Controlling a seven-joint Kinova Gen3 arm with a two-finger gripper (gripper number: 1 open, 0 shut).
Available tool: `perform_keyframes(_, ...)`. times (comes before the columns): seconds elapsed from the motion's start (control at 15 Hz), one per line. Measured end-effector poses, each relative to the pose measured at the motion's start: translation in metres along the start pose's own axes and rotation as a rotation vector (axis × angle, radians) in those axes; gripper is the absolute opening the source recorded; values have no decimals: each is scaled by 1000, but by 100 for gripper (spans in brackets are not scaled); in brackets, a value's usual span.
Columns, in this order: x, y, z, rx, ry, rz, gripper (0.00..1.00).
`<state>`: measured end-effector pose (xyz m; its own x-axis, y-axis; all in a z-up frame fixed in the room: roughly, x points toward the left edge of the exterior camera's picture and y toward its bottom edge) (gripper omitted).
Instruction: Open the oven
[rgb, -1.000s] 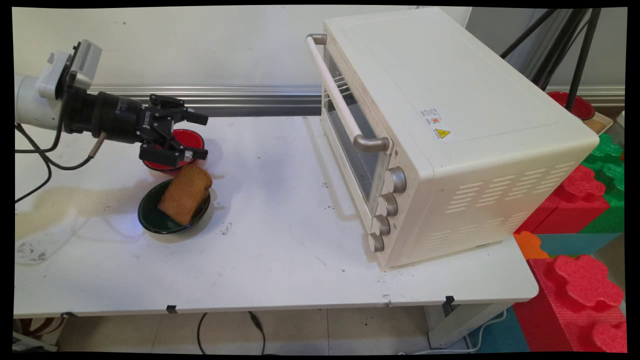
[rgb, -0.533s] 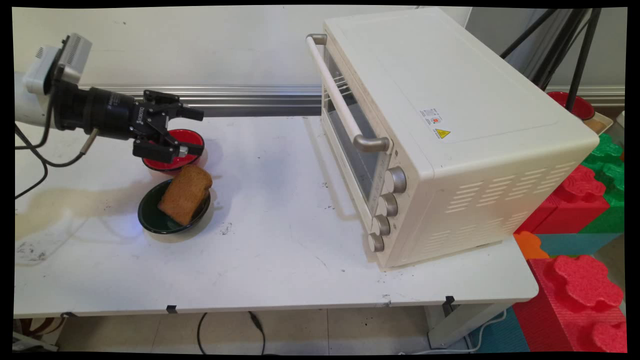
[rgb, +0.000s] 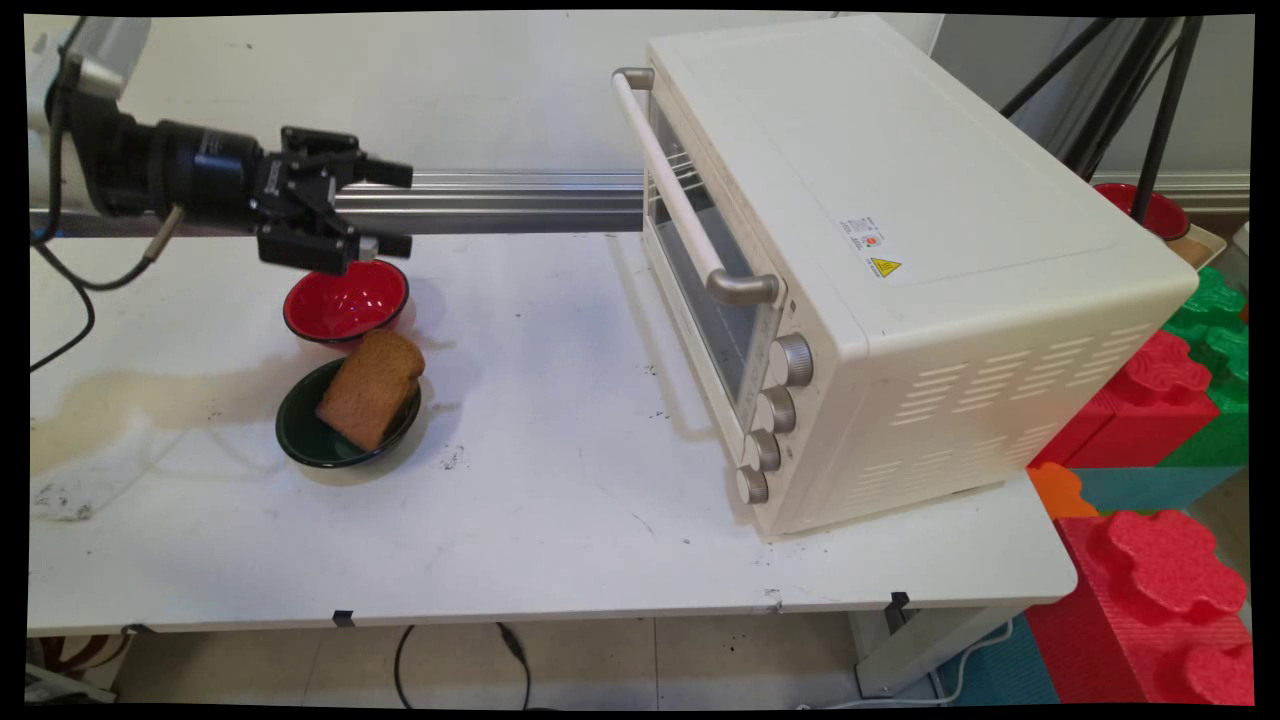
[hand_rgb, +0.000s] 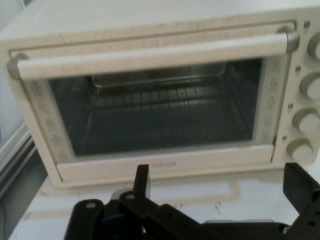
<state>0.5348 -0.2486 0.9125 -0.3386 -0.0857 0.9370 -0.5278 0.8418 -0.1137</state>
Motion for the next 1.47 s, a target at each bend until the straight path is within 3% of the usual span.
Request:
perform_keyframes(0.4,32,-8,24,5,79,-7,100)
perform_keyframes(0.73,55,-14,65,3,118,-21,100)
perform_keyframes(1.47,72,-24,153,8,101,-34,100)
